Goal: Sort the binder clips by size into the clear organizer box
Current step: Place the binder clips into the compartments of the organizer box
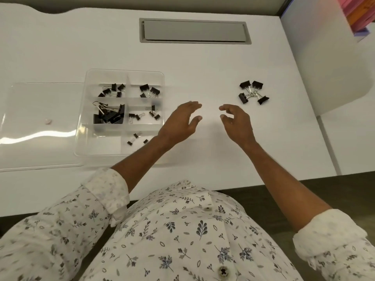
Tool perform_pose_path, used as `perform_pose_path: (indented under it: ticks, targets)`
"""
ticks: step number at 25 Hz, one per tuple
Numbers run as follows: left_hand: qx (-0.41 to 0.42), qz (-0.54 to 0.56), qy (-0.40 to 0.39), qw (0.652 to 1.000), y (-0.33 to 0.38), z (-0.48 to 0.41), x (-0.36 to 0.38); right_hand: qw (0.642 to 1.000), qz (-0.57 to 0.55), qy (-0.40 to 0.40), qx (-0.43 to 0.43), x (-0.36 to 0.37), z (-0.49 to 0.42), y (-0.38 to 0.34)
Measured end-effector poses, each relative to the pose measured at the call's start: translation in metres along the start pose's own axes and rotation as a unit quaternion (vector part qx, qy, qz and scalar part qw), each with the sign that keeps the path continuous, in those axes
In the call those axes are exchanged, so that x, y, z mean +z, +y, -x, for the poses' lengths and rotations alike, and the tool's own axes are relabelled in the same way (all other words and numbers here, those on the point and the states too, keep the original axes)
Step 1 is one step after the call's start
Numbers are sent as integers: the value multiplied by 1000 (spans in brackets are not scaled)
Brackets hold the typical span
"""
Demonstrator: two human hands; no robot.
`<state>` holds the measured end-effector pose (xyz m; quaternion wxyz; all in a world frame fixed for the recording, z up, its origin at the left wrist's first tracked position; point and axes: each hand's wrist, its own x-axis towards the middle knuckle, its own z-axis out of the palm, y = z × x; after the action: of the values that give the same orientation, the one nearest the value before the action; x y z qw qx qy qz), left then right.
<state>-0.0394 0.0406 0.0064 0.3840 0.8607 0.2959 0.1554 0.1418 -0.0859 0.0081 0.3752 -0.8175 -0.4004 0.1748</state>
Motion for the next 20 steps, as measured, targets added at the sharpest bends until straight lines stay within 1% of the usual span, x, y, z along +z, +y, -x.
perform_pose_path:
  ticks: [3,7,10,14,17,20]
  targets:
    - [-9,-23,-19,1000,26,-15,36,997,78,-1,-17,-38,-24,65]
    - [-29,-46,-49,997,52,-29,81,973,219,-69,0,-86,-63,131]
    - [-54,-51,-64,995,60,-27,102,957,267,-103,-43,-104,-78,154]
    - [-73,-67,-73,992,65,-35,119,959,254,-69,-106,-111,-74,160]
    - [-61,-74,-74,993,75,-60,129,972,198,-60,-113,-112,-55,159]
    - [-62,-68,-58,994,88,-97,141,978,164,-64,-113,-115,-31,161]
